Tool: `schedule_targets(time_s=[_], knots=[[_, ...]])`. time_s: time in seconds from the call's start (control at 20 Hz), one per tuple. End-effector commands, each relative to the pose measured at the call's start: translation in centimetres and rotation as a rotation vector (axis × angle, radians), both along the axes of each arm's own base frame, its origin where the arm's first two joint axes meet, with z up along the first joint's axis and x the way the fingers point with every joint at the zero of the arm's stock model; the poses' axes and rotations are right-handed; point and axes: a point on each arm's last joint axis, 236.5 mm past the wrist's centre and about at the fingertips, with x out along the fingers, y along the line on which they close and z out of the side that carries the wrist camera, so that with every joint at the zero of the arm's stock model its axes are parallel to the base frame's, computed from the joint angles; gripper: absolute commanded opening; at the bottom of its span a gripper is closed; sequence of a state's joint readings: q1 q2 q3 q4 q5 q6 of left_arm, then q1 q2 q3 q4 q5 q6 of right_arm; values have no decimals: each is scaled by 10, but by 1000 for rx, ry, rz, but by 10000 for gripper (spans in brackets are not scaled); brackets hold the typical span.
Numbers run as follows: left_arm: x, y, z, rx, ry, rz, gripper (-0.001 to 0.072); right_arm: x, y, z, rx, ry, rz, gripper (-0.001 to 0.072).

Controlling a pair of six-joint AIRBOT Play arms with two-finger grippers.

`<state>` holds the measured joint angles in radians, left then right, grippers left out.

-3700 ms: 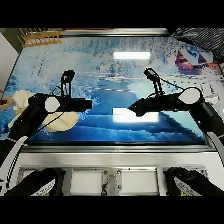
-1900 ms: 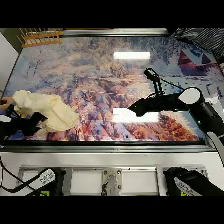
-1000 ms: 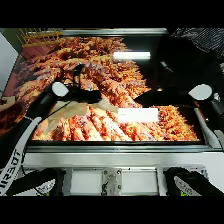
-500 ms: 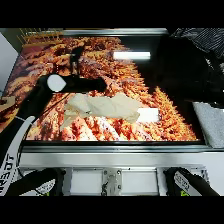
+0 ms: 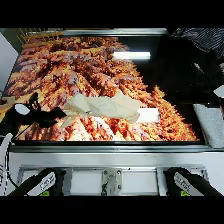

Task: Fold the clothes and pants, and hang the long-sleeved shirts on hangers.

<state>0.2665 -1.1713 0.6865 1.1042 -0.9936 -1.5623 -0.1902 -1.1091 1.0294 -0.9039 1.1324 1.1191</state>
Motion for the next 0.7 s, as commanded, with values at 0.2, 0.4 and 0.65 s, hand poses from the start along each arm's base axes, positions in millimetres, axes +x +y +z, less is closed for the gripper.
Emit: schedule_targets(time_s=[0.2, 0.4, 0.65], knots=[[-17, -37, -43, -111, 86, -75, 299, -3, 22, -50, 47, 176, -11, 13], [9, -38, -23, -98, 22, -113, 4, -29, 34, -110, 132, 412, -97, 713], [14, -41, -19, -95, 7, -124, 4, -37, 92, -160, 198, 511, -48, 713]])
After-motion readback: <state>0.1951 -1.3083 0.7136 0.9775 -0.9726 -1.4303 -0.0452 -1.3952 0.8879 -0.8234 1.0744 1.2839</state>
